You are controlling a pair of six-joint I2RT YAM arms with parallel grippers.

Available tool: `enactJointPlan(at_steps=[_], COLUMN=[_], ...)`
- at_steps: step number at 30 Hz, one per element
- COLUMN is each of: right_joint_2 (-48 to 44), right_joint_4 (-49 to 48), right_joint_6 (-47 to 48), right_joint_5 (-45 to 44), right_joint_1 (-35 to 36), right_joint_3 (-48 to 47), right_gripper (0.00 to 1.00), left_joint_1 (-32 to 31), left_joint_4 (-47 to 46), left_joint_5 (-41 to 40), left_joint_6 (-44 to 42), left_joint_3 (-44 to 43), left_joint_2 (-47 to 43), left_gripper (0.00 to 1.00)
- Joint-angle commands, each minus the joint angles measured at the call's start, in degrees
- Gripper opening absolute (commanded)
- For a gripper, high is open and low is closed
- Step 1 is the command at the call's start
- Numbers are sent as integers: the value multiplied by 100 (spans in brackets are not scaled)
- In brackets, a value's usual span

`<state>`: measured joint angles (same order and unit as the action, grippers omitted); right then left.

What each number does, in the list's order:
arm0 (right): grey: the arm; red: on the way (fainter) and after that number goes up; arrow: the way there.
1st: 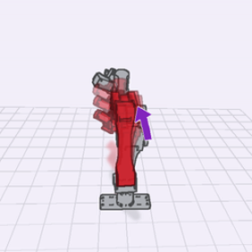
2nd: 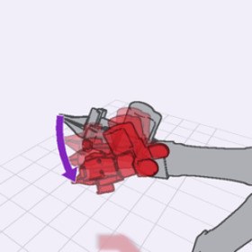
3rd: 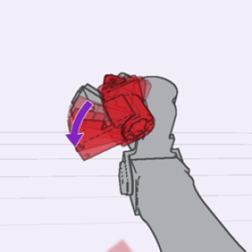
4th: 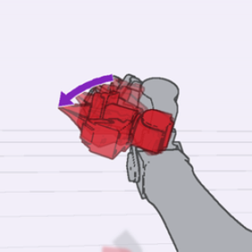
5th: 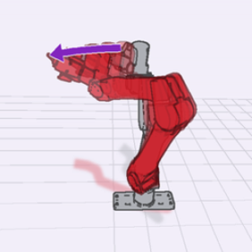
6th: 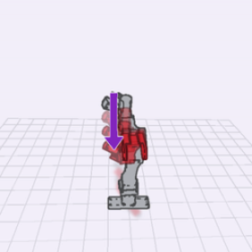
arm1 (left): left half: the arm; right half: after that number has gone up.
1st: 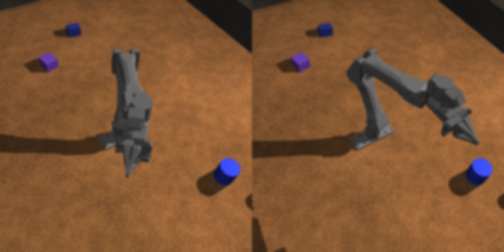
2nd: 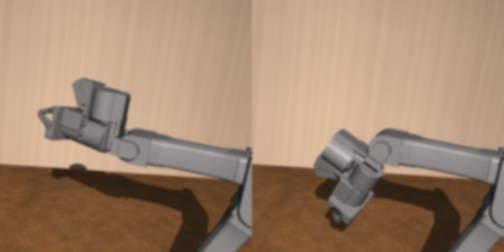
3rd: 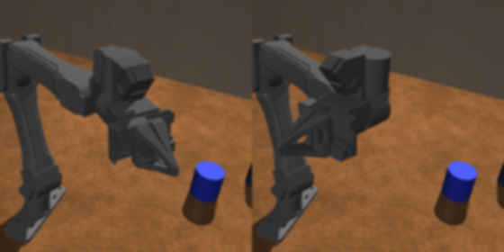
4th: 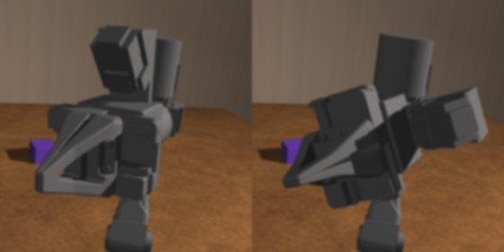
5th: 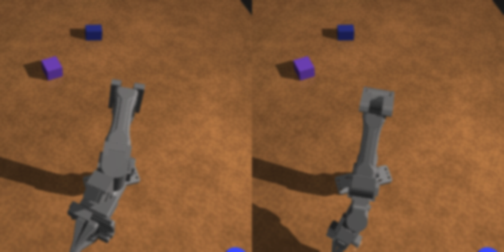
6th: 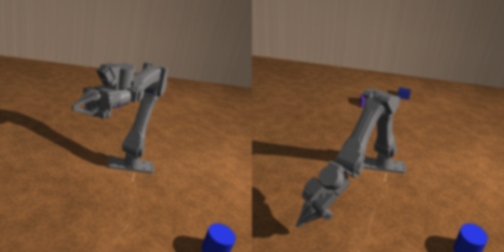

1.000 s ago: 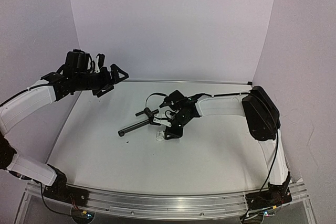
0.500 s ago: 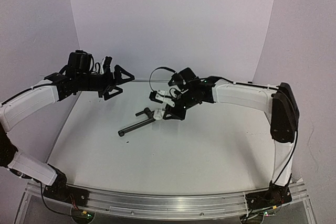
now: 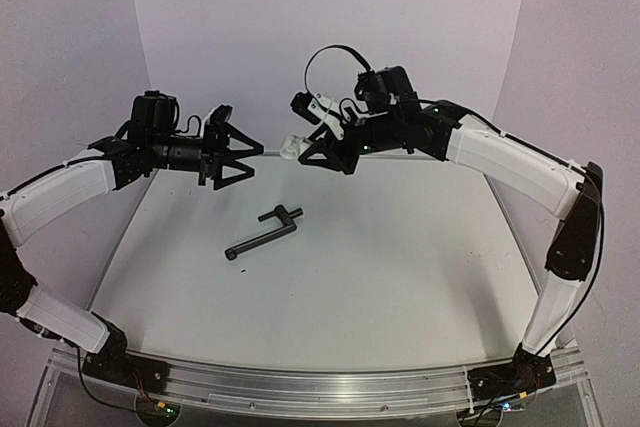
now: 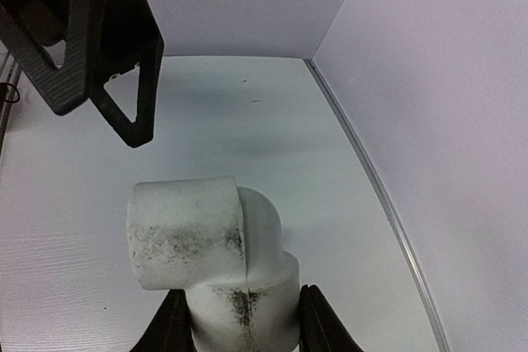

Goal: Install the water faucets

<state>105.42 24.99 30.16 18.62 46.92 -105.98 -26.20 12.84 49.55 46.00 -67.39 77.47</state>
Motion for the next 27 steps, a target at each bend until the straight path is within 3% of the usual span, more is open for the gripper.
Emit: enactJointPlan(at_steps=[1,27], right_joint_2=[-96,382], right_joint_4=[-134,-226], right_joint_6=[-155,-338], right_joint_5=[255,-7], right_joint_1=[0,343], right_joint_3=[-87,-134], right_gripper=[33,33], left_joint_1=[1,-487], left_joint_4=[-1013,414], left_joint_5=[788,103], left_joint_6=[401,-397], left_joint_3=[-22,-1008], left_joint_2=[-43,674], left_gripper=[80,60])
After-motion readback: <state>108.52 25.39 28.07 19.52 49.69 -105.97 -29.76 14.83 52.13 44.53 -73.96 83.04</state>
